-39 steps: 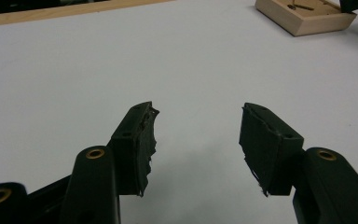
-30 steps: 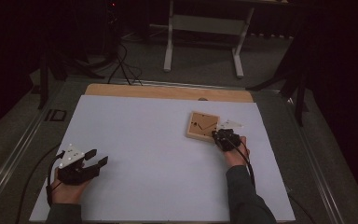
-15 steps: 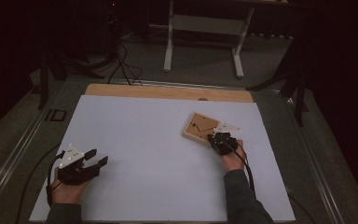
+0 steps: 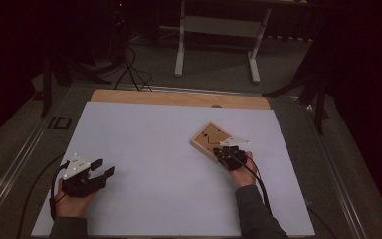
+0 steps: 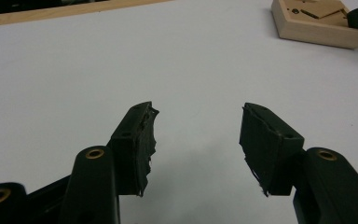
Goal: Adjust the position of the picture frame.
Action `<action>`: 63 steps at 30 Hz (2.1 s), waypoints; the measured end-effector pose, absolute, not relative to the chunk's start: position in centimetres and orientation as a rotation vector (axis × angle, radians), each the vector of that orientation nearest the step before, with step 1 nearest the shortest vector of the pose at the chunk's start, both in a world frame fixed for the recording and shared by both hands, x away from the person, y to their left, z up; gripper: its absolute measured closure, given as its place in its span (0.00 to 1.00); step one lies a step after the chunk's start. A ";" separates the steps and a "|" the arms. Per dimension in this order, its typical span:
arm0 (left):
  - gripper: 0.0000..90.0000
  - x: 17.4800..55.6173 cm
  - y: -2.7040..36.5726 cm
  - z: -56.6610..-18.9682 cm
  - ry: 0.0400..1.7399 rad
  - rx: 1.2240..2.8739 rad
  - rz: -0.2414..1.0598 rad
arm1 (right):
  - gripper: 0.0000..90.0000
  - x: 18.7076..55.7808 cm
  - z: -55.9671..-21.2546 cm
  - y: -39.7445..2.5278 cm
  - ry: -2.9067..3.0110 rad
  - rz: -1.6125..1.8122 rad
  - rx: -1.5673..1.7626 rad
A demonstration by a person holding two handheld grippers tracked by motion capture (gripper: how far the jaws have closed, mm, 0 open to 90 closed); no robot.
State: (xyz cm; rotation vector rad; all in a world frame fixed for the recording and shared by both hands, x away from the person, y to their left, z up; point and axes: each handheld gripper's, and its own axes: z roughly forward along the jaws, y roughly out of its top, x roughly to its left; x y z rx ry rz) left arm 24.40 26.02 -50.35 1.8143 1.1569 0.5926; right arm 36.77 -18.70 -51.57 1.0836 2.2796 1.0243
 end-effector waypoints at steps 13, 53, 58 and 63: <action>0.49 24.4 26.0 -50.4 1.157 1.820 0.593 | 1.00 35.9 -51.5 -16.8 2.346 1.048 1.001; 0.49 24.3 26.1 -50.2 1.150 1.811 0.597 | 1.00 37.6 -51.2 -8.3 2.411 0.965 0.849; 0.49 24.4 26.1 -50.2 1.152 1.809 0.596 | 1.00 38.9 -50.2 -10.7 2.325 1.000 0.942; 0.49 24.4 26.0 -50.2 1.151 1.813 0.596 | 1.00 40.1 -49.8 -13.1 2.280 0.967 1.016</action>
